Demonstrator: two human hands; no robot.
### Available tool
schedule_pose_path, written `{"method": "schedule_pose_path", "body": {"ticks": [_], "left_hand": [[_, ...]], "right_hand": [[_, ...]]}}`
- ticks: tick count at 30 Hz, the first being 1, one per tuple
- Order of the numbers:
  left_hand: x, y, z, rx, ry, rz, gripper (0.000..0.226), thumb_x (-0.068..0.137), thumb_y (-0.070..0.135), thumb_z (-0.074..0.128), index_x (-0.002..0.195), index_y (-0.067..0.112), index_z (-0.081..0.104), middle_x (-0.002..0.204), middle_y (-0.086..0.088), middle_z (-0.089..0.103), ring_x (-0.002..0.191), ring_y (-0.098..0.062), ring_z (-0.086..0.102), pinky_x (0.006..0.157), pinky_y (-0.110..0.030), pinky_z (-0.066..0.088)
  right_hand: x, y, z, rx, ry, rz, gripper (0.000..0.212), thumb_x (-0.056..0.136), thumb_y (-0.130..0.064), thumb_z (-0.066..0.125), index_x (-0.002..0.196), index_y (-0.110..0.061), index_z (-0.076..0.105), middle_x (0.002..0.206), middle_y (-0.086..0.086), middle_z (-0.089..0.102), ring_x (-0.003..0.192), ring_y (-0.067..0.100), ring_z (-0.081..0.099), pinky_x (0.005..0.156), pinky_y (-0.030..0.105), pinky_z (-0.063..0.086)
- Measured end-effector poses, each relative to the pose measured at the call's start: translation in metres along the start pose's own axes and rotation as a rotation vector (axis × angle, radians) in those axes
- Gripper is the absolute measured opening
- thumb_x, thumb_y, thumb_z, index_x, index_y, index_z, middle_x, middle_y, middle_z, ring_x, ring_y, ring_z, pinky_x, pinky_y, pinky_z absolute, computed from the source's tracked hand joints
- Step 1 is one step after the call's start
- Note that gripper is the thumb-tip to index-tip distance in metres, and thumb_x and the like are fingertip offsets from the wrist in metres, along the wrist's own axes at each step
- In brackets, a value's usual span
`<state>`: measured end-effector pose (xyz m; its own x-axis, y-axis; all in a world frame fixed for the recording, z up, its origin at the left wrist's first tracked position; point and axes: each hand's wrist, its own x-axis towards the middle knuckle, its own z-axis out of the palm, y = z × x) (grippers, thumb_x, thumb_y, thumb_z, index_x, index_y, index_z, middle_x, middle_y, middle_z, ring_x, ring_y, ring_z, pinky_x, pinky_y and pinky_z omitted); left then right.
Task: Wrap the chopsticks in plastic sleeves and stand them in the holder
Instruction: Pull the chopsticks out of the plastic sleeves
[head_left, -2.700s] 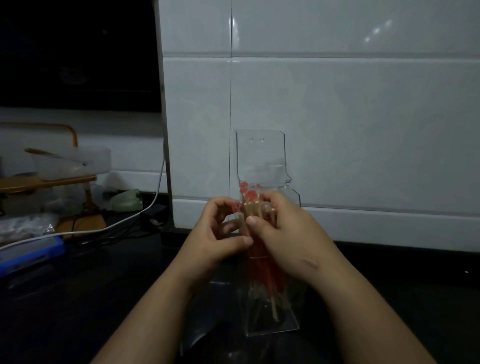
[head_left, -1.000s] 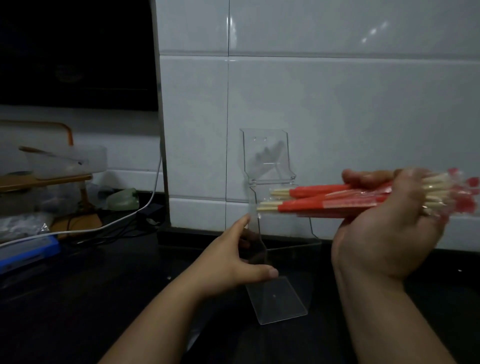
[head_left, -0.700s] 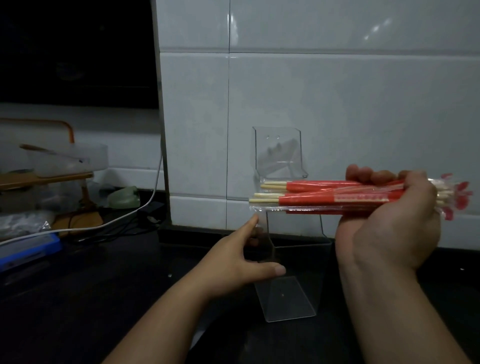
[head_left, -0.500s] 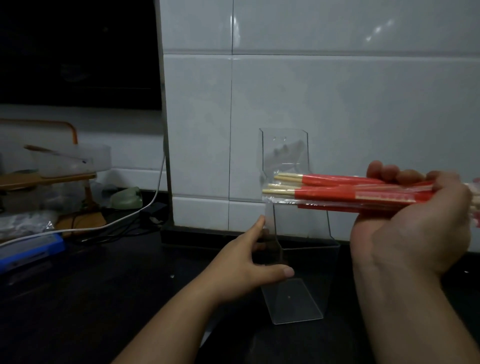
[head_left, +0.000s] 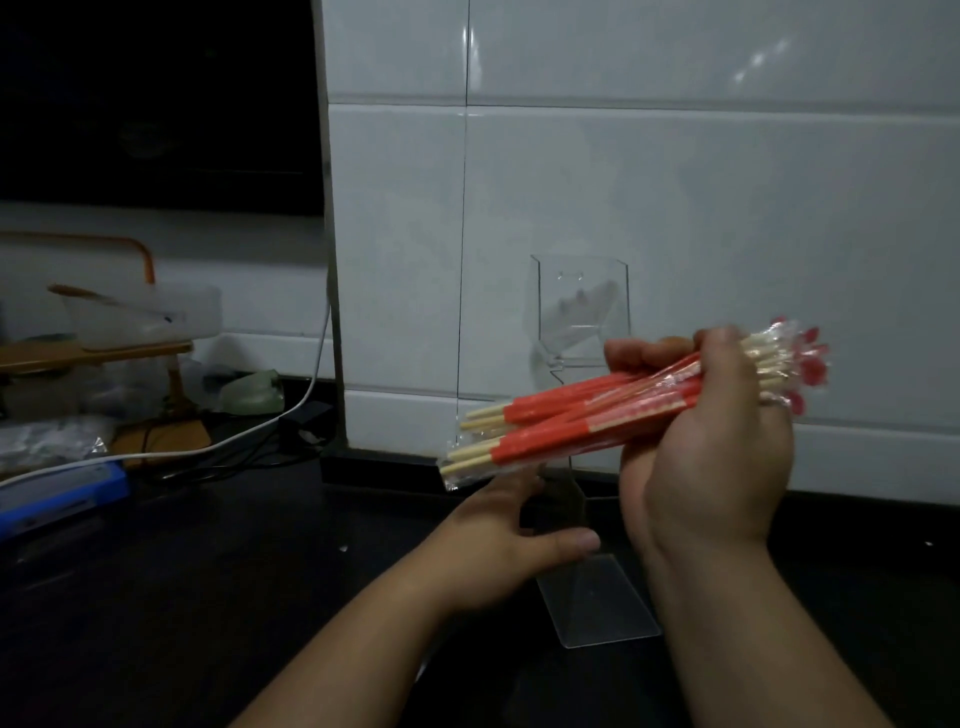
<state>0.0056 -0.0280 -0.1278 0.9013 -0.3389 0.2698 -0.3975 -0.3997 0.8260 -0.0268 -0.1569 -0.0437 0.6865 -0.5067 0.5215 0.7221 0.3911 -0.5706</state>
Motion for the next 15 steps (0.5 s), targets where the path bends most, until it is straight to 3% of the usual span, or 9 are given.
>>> {"method": "schedule_pose_path", "body": {"ticks": [2, 4, 6, 9, 10, 12, 14, 15], "left_hand": [[0.000, 0.001, 0.005, -0.030, -0.010, 0.006, 0.054, 0.068, 0.072, 0.071, 0.109, 0.082, 0.036, 0.126, 0.038, 0.047, 0.125, 0.004, 0.046, 0.106, -0.038, 0.048], [0.001, 0.004, 0.012, -0.056, -0.028, 0.041, 0.064, 0.074, 0.069, 0.070, 0.127, 0.070, 0.035, 0.138, 0.027, 0.048, 0.130, -0.003, 0.047, 0.106, -0.042, 0.047], [0.002, 0.005, 0.018, -0.069, -0.039, 0.055, 0.066, 0.081, 0.055, 0.072, 0.138, 0.051, 0.039, 0.139, 0.020, 0.052, 0.129, 0.000, 0.050, 0.107, -0.038, 0.046], [0.002, 0.010, 0.017, -0.002, -0.060, 0.082, 0.046, 0.091, 0.030, 0.067, 0.125, 0.047, 0.041, 0.127, 0.038, 0.046, 0.114, 0.027, 0.043, 0.096, -0.003, 0.035], [0.003, 0.012, 0.017, 0.050, -0.064, 0.106, 0.045, 0.095, 0.021, 0.063, 0.120, 0.047, 0.036, 0.124, 0.039, 0.037, 0.108, 0.032, 0.037, 0.088, 0.006, 0.028], [0.001, 0.016, 0.014, 0.157, -0.122, 0.093, 0.045, 0.100, 0.013, 0.055, 0.127, 0.039, 0.030, 0.121, 0.032, 0.019, 0.112, 0.019, 0.026, 0.082, 0.010, 0.018], [-0.001, 0.013, 0.005, 0.217, -0.134, 0.042, 0.054, 0.097, 0.017, 0.059, 0.140, 0.033, 0.030, 0.125, 0.028, 0.018, 0.120, 0.008, 0.020, 0.089, 0.003, 0.019], [-0.001, 0.009, -0.001, 0.215, -0.142, 0.033, 0.059, 0.093, 0.023, 0.067, 0.138, 0.040, 0.034, 0.128, 0.032, 0.024, 0.126, 0.007, 0.022, 0.094, 0.000, 0.023]], "right_hand": [[-0.001, -0.001, 0.003, -0.026, -0.066, -0.004, 0.046, 0.103, -0.022, 0.046, 0.065, -0.023, 0.070, 0.073, 0.006, 0.072, 0.082, 0.028, 0.072, 0.080, 0.040, 0.057], [-0.003, 0.000, 0.005, -0.088, -0.113, -0.022, 0.036, 0.103, -0.023, 0.047, 0.073, -0.022, 0.067, 0.075, 0.008, 0.071, 0.081, 0.028, 0.071, 0.077, 0.037, 0.057], [-0.007, 0.001, 0.007, -0.129, -0.158, -0.045, 0.027, 0.101, -0.024, 0.048, 0.082, -0.012, 0.063, 0.074, 0.007, 0.071, 0.078, 0.025, 0.071, 0.072, 0.031, 0.056], [-0.018, 0.004, 0.012, -0.224, -0.246, -0.109, 0.022, 0.099, -0.024, 0.050, 0.083, -0.014, 0.061, 0.074, 0.005, 0.072, 0.076, 0.020, 0.071, 0.071, 0.028, 0.057], [-0.022, 0.006, 0.013, -0.235, -0.281, -0.127, 0.019, 0.097, -0.027, 0.052, 0.083, -0.018, 0.061, 0.075, 0.004, 0.072, 0.078, 0.020, 0.071, 0.074, 0.031, 0.057], [-0.028, 0.011, 0.015, -0.289, -0.339, -0.166, 0.017, 0.095, -0.034, 0.053, 0.081, -0.031, 0.063, 0.079, 0.004, 0.071, 0.084, 0.023, 0.070, 0.085, 0.045, 0.055], [-0.031, 0.015, 0.015, -0.334, -0.372, -0.199, 0.019, 0.094, -0.038, 0.051, 0.081, -0.036, 0.064, 0.081, 0.004, 0.070, 0.088, 0.027, 0.069, 0.089, 0.056, 0.051], [-0.031, 0.017, 0.013, -0.350, -0.373, -0.215, 0.020, 0.095, -0.039, 0.050, 0.081, -0.035, 0.064, 0.080, 0.004, 0.070, 0.088, 0.028, 0.069, 0.088, 0.058, 0.050]]}}
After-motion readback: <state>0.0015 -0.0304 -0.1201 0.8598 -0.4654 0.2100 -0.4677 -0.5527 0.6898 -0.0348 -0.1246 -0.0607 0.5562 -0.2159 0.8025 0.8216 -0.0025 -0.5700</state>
